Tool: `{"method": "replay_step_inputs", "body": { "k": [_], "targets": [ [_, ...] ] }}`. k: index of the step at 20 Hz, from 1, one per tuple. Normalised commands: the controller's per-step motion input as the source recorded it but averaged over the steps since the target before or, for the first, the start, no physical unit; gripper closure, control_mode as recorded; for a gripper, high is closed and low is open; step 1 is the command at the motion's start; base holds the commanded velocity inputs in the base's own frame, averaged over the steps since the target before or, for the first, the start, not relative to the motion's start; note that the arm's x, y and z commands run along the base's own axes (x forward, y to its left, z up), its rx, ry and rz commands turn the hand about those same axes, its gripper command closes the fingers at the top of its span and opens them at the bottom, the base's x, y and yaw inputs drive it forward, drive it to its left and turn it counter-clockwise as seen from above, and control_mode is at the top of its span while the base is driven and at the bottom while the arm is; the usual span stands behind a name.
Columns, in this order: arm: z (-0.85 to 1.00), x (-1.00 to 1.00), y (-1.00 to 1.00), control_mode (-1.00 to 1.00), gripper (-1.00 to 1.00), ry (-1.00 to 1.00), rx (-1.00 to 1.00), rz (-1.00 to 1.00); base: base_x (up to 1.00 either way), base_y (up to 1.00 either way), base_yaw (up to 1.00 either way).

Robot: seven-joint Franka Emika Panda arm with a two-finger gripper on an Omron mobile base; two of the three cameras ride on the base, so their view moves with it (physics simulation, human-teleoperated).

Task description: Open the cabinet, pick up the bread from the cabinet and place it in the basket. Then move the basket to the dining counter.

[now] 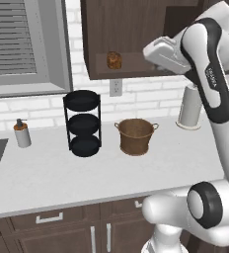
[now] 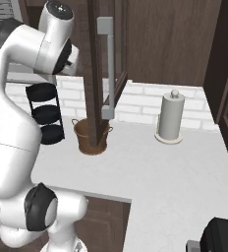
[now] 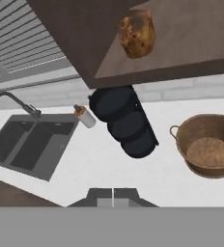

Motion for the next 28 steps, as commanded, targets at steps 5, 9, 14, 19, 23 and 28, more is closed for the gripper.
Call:
{"method": "replay_step_inputs", "body": {
  "k": [5,9,14,19,23,28],
  "targets": [
    [0.0,0.63,0.2,-1.0,1.0,-0.01,-0.17,0.01,0.0,0.0,0.0],
    [0.0,0.44,0.02,-1.0,1.0,-0.24,-0.11,0.0,0.0,0.0,0.0],
    [-0.13,0.2,0.22,-1.0,-1.0,-0.38,-0.01,0.0,0.0,0.0,0.0],
    [-0.09,0.42,0.13,-1.0,-1.0,-0.14,0.0,0.0,0.0,0.0,0.0],
    [-0.06,0.61,0.0,-1.0,-1.0,0.0,0.0,0.0,0.0,0.0,0.0],
    [0.0,0.61,0.13,-1.0,-1.0,0.0,0.0,0.0,0.0,0.0,0.0]
  ]
}}
